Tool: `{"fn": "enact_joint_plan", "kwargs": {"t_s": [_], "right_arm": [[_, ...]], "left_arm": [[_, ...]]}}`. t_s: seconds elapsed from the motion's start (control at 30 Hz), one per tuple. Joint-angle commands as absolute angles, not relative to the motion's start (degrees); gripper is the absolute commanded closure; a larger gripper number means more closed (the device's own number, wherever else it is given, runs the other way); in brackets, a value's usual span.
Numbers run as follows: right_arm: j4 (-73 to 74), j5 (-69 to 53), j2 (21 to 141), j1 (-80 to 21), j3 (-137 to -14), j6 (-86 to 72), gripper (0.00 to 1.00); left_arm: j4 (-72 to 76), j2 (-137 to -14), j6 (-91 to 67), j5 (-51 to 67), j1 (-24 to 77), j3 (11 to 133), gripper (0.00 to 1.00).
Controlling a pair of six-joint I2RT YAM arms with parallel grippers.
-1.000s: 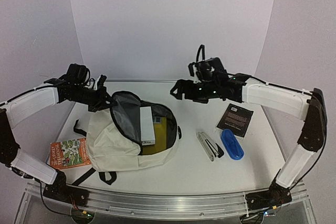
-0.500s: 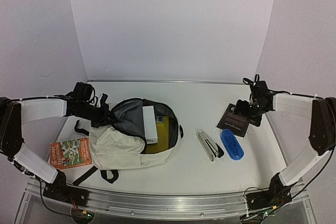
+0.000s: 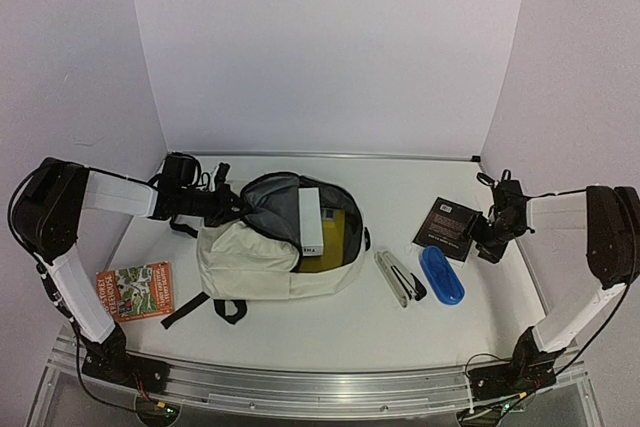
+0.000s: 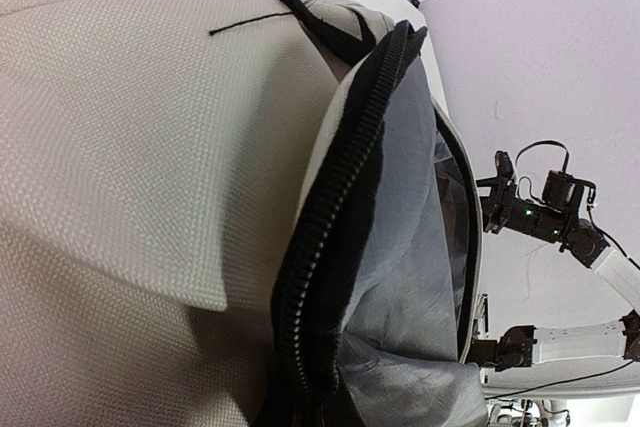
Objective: Pack the student bag
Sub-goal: Move the student bag to the center of the board, then pick up the book from the center of the board.
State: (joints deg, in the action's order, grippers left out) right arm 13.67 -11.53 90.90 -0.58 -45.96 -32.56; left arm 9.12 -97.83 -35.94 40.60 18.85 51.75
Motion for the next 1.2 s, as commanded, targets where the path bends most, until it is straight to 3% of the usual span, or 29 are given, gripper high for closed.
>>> {"fn": "enact_joint_plan", "kwargs": {"t_s": [0.0,0.07,0.2,0.37,0.53,0.77,0.9,1.17], "right_arm": [[9.19,-13.63,92.43,-0.68,-45.06,-33.18,0.31],[8.99,-13.22,92.95,-0.74,-44.81,-33.06,0.32],[7.50,-14.18,94.54,-0.72,-44.31,-33.23,0.36],[5.80,-14.54,96.82,-0.64,-43.66,-33.95,0.44],[4.46,-15.05,97.28,-0.72,-43.67,-34.68,0.66],[1.71,-21.28,97.11,-0.64,-43.43,-36.24,1.00],[-1.28,-26.96,93.56,-0.64,-42.60,-38.56,1.00],[-5.09,-34.35,84.64,-0.75,-43.58,-43.59,1.00]], "left_arm": [[10.31,-104.02,-35.78,38.46,19.42,56.42,1.00],[9.29,-104.73,-35.11,38.43,19.42,57.90,0.99],[5.78,-103.78,-33.70,37.46,19.45,58.65,0.90],[-1.07,-99.20,-31.87,32.71,19.42,58.43,0.69],[-5.87,-92.94,-31.29,27.78,19.43,58.08,0.39],[-12.34,-85.62,-30.25,22.67,19.42,59.98,0.18],[-13.38,-81.47,-30.44,21.33,19.42,60.53,0.09],[-11.81,-79.45,-31.46,24.06,20.06,62.87,0.07]]}}
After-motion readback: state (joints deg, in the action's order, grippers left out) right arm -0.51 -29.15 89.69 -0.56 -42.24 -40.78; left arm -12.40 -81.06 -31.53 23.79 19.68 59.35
